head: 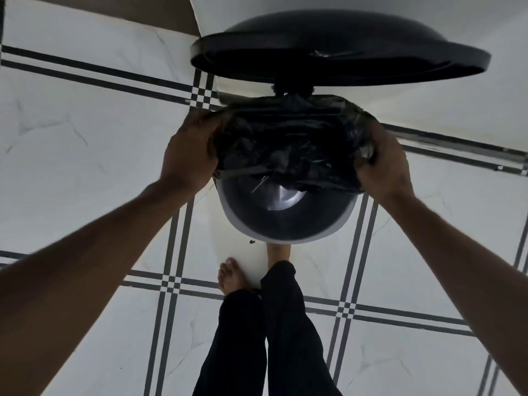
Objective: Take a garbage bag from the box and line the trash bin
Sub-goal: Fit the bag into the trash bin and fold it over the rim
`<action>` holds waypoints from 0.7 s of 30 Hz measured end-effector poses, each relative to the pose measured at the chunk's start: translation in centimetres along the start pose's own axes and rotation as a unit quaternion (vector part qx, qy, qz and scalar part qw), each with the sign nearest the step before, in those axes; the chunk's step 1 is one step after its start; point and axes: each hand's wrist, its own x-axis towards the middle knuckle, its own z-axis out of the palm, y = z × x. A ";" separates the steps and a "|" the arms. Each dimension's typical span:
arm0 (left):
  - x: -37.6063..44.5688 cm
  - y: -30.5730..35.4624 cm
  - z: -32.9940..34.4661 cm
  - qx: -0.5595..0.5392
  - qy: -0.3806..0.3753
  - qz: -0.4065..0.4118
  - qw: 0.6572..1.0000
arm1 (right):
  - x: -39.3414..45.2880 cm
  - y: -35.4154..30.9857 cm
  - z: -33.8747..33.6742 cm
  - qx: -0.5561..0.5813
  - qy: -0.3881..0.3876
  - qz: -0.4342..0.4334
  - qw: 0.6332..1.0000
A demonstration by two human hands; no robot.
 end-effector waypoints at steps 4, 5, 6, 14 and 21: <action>1.2 -0.1 -0.1 0.042 -0.037 0.023 0.998 | 0.7 -0.5 -1.3 0.043 -0.041 0.003 0.998; 1.8 -0.2 -0.2 0.049 -0.050 0.025 0.997 | 1.0 -0.6 -1.8 0.063 -0.053 0.004 0.997; 2.4 0.0 -0.5 0.061 -0.065 0.025 0.996 | 1.5 -0.6 -2.1 0.084 -0.063 0.007 0.994; 6.7 -1.4 -0.7 0.021 -0.207 -0.116 0.971 | 6.7 3.2 -2.0 0.205 -0.144 0.219 0.943; 1.0 -2.1 0.7 -0.300 -0.124 -0.361 0.874 | 0.6 5.6 -0.5 0.280 -0.146 0.224 0.922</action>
